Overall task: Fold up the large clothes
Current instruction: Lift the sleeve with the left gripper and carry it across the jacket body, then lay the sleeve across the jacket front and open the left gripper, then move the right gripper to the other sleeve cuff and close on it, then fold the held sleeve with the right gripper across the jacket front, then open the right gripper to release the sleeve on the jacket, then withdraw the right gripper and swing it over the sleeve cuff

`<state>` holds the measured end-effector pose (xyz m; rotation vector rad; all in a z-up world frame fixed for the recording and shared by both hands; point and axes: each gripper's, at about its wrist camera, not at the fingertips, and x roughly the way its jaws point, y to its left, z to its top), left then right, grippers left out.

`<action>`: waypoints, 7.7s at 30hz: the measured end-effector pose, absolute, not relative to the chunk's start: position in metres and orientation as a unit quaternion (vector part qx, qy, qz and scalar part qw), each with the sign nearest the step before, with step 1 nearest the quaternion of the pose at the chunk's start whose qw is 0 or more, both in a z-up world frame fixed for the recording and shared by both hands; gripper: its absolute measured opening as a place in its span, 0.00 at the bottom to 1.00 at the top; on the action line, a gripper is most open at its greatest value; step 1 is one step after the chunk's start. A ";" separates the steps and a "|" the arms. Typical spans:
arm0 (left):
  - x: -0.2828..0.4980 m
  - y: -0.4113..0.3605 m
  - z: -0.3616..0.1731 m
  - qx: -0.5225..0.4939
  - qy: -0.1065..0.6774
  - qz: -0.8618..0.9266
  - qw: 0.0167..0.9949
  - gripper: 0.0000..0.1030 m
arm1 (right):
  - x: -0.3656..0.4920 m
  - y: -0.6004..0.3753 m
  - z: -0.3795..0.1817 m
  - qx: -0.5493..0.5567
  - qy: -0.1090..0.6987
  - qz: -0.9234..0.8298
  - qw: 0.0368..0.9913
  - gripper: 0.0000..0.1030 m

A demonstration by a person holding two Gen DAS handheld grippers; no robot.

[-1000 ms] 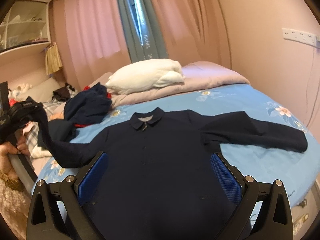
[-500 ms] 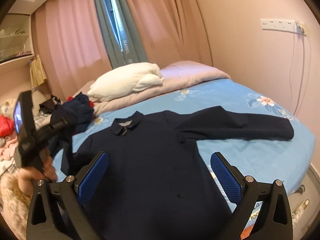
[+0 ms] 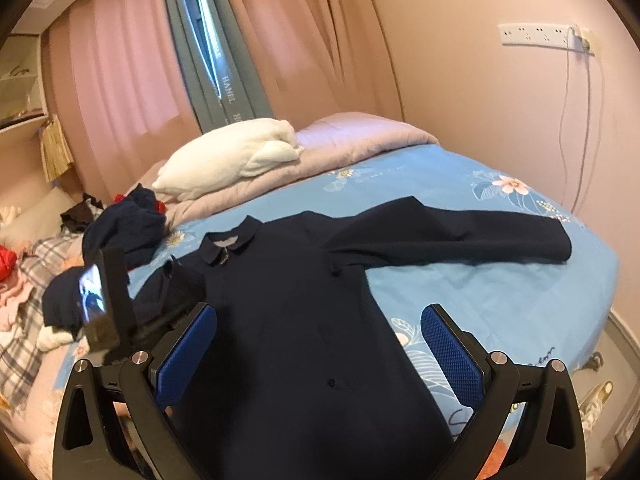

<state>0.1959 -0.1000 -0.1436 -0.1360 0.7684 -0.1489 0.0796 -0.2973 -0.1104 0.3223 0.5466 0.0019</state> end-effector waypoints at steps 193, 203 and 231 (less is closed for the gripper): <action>0.209 0.165 -0.208 -0.204 0.461 0.174 0.846 0.74 | 0.253 -0.282 -0.173 0.050 0.469 0.053 0.880 0.20; 0.197 0.160 -0.200 -0.205 0.466 0.179 0.842 0.71 | 0.244 -0.289 -0.180 0.041 0.480 0.016 0.876 0.20; 0.123 -0.001 -0.108 -0.170 0.393 -0.002 0.903 0.96 | 0.120 -0.525 -0.152 0.295 0.325 -0.194 0.877 0.89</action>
